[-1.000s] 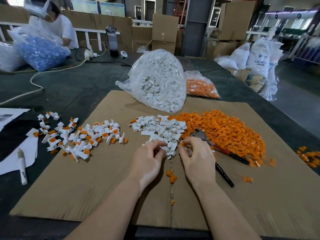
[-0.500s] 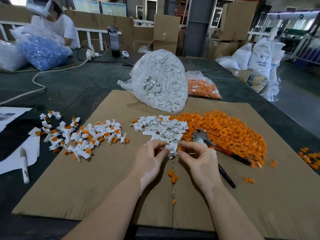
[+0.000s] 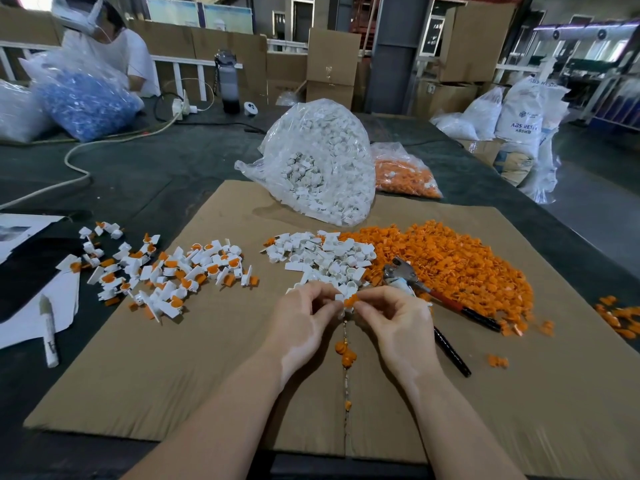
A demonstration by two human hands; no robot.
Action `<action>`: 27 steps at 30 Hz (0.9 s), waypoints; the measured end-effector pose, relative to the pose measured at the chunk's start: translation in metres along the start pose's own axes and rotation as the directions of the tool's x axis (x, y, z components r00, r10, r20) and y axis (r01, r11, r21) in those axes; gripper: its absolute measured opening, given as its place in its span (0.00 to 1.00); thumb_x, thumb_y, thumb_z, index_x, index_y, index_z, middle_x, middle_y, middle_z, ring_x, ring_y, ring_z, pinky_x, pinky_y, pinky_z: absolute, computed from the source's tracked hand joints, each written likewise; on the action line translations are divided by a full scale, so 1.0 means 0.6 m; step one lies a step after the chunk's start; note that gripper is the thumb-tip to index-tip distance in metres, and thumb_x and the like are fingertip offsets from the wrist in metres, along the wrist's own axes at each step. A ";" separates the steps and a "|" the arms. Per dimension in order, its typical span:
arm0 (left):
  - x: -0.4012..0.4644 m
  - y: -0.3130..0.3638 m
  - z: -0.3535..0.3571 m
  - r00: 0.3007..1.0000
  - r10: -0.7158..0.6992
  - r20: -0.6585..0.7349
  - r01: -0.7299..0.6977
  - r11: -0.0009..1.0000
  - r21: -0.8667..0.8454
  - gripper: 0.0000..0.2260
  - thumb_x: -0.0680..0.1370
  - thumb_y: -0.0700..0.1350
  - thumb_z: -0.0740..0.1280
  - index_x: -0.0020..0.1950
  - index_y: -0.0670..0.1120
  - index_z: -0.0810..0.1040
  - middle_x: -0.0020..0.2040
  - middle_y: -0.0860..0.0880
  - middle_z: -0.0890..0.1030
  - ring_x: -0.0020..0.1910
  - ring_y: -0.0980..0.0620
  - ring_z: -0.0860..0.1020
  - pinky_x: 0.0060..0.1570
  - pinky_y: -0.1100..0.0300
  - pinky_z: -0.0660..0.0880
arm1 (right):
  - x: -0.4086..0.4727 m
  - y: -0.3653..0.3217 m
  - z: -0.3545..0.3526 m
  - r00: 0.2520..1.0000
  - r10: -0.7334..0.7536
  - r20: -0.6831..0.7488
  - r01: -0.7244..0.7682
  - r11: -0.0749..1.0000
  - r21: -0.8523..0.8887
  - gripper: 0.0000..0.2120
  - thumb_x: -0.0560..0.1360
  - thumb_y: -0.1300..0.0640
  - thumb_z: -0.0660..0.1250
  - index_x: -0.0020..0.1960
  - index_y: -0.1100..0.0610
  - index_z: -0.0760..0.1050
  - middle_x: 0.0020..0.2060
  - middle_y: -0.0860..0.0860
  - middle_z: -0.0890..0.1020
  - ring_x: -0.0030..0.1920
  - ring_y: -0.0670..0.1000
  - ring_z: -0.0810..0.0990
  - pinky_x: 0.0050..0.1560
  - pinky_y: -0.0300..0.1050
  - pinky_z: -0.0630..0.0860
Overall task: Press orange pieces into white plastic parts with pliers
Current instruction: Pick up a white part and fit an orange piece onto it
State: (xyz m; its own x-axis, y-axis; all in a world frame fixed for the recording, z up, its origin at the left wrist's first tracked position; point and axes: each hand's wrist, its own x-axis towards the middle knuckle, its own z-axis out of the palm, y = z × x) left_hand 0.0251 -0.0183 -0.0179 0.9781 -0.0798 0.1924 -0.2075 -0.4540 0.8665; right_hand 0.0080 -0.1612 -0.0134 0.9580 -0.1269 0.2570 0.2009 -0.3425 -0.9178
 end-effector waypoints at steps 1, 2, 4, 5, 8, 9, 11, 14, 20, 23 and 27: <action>0.000 0.001 0.000 1.000 0.000 -0.004 0.000 1.000 -0.001 0.02 0.76 0.44 0.67 0.46 0.50 0.78 0.38 0.57 0.77 0.38 0.64 0.74 0.36 0.77 0.66 | -0.001 0.002 0.001 0.999 -0.040 -0.002 0.039 0.994 -0.106 0.09 0.71 0.64 0.71 0.40 0.50 0.80 0.34 0.44 0.82 0.36 0.41 0.80 0.39 0.35 0.77; 0.000 0.000 -0.001 1.000 -0.003 -0.012 0.003 1.000 -0.006 0.01 0.76 0.44 0.67 0.46 0.50 0.78 0.38 0.56 0.77 0.37 0.63 0.74 0.36 0.76 0.66 | -0.003 0.004 0.003 0.997 -0.079 -0.004 0.077 0.977 -0.197 0.06 0.71 0.61 0.72 0.40 0.51 0.80 0.34 0.44 0.81 0.37 0.41 0.79 0.39 0.36 0.77; -0.001 0.001 -0.001 0.999 -0.016 -0.031 0.015 0.999 -0.034 0.01 0.76 0.43 0.68 0.46 0.48 0.78 0.37 0.55 0.77 0.36 0.62 0.73 0.35 0.76 0.66 | -0.006 0.008 0.006 0.989 -0.149 -0.015 0.136 0.936 -0.323 0.03 0.71 0.58 0.72 0.39 0.53 0.79 0.32 0.44 0.80 0.35 0.42 0.78 0.37 0.41 0.75; -0.001 0.001 -0.001 0.999 -0.023 -0.037 0.022 0.999 -0.046 0.00 0.76 0.43 0.68 0.45 0.48 0.78 0.37 0.54 0.78 0.36 0.61 0.73 0.35 0.75 0.66 | -0.008 0.009 0.008 0.983 -0.184 -0.027 0.161 0.915 -0.370 0.03 0.71 0.57 0.72 0.39 0.54 0.79 0.31 0.44 0.79 0.33 0.44 0.76 0.35 0.43 0.75; -0.001 0.002 -0.001 0.999 -0.033 -0.039 0.031 0.998 -0.051 0.01 0.75 0.43 0.69 0.44 0.47 0.79 0.38 0.51 0.79 0.37 0.59 0.74 0.35 0.74 0.67 | -0.010 0.008 0.013 0.965 -0.261 -0.042 0.213 0.864 -0.456 0.07 0.71 0.57 0.72 0.36 0.56 0.77 0.28 0.45 0.77 0.30 0.46 0.74 0.31 0.45 0.72; -0.002 0.003 0.000 0.999 -0.036 -0.037 0.034 0.998 -0.057 0.01 0.75 0.43 0.69 0.44 0.47 0.80 0.38 0.51 0.80 0.37 0.59 0.74 0.35 0.74 0.67 | -0.010 0.008 0.014 0.963 -0.268 -0.037 0.220 0.854 -0.471 0.08 0.71 0.57 0.72 0.35 0.57 0.76 0.28 0.45 0.76 0.30 0.47 0.73 0.31 0.45 0.72; -0.003 0.004 0.001 0.999 -0.042 -0.025 0.039 0.996 -0.084 0.01 0.75 0.41 0.69 0.43 0.45 0.80 0.38 0.49 0.80 0.36 0.58 0.75 0.35 0.74 0.68 | -0.010 0.008 0.016 0.963 -0.269 -0.015 0.227 0.839 -0.494 0.09 0.70 0.58 0.71 0.34 0.57 0.75 0.27 0.45 0.74 0.30 0.48 0.73 0.31 0.45 0.71; -0.006 0.005 0.004 0.999 -0.043 -0.007 0.042 0.995 -0.092 0.02 0.75 0.41 0.69 0.43 0.45 0.80 0.39 0.47 0.81 0.37 0.57 0.75 0.35 0.74 0.68 | -0.008 0.010 0.018 0.960 -0.279 0.012 0.246 0.826 -0.507 0.09 0.70 0.59 0.71 0.34 0.58 0.74 0.26 0.45 0.72 0.30 0.50 0.73 0.31 0.47 0.71; -0.001 0.005 0.000 0.997 -0.058 -0.048 0.054 0.994 -0.094 0.03 0.76 0.41 0.67 0.43 0.47 0.77 0.37 0.52 0.78 0.36 0.59 0.73 0.34 0.75 0.66 | -0.006 0.014 0.013 0.965 -0.262 0.035 0.256 0.892 -0.372 0.06 0.70 0.55 0.73 0.39 0.56 0.78 0.30 0.47 0.77 0.33 0.48 0.75 0.34 0.50 0.75; 0.000 0.004 -0.002 0.996 -0.059 -0.063 0.052 0.994 -0.099 0.03 0.76 0.41 0.67 0.45 0.48 0.77 0.38 0.54 0.77 0.38 0.61 0.73 0.36 0.76 0.66 | -0.005 0.014 0.013 0.977 -0.211 0.008 0.207 0.949 -0.239 0.10 0.68 0.56 0.75 0.48 0.52 0.79 0.33 0.46 0.76 0.37 0.47 0.76 0.39 0.48 0.77; 0.001 0.003 -0.002 0.997 -0.060 -0.048 0.055 0.994 -0.098 0.02 0.77 0.42 0.67 0.47 0.48 0.78 0.39 0.53 0.78 0.39 0.60 0.74 0.36 0.76 0.67 | -0.005 0.011 0.010 0.953 -0.296 0.060 0.301 0.924 -0.234 0.15 0.69 0.61 0.73 0.54 0.51 0.80 0.37 0.45 0.75 0.38 0.46 0.74 0.40 0.47 0.76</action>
State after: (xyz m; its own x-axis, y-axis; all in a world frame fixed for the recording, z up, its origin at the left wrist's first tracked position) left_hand 0.0254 -0.0181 -0.0159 0.9867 -0.0100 0.1620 -0.1542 -0.3689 0.9166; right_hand 0.0078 -0.1572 -0.0218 0.8664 0.0366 0.4981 0.4265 -0.5731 -0.6998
